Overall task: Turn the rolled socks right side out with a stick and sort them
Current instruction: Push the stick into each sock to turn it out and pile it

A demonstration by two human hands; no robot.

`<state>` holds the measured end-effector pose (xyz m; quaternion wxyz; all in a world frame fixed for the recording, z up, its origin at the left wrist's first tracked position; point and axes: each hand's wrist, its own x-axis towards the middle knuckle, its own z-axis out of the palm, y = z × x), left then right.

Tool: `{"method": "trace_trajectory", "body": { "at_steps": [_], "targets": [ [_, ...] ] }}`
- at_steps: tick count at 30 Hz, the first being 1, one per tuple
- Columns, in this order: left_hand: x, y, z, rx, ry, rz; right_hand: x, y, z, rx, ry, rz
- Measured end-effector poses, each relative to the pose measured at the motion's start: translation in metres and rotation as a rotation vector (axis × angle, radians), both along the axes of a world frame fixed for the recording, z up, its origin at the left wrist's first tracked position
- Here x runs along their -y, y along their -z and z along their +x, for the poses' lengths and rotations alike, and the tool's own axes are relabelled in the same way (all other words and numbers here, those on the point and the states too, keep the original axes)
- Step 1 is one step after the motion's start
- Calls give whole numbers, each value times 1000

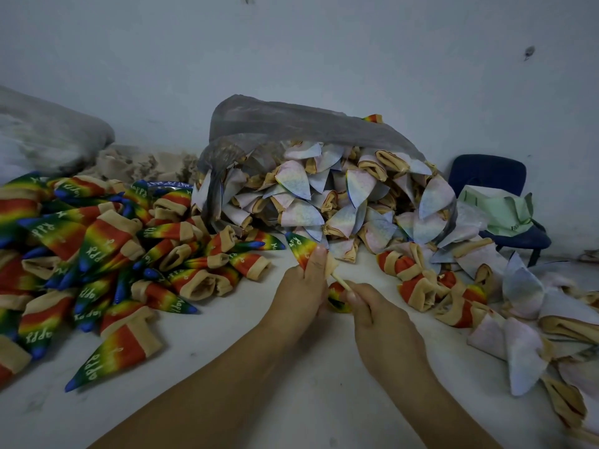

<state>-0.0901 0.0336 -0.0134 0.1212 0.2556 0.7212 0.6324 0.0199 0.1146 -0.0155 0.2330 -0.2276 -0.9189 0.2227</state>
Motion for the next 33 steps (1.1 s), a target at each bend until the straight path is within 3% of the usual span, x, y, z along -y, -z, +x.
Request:
{"method": "trace_trajectory", "body": {
  "at_steps": [2,10,13,19,24,33],
  "targets": [
    [0,1,-2,-2,-18,-21,-2,0,0,20,-28,-28],
    [6,12,-9,122,-7,64,-49,-24,14,103,-149,268],
    [7,12,-6,108,42,-3,-49,-26,14,100,-180,317],
    [-2,10,2,19,-20,-110,-24,-16,9,83,-119,260],
    [-9,14,-5,-103,-107,-135,-4,-2,0,30,-7,-32],
    [-1,21,-7,-6,8,-13,-33,-19,5,79,-85,212]
  ]
}}
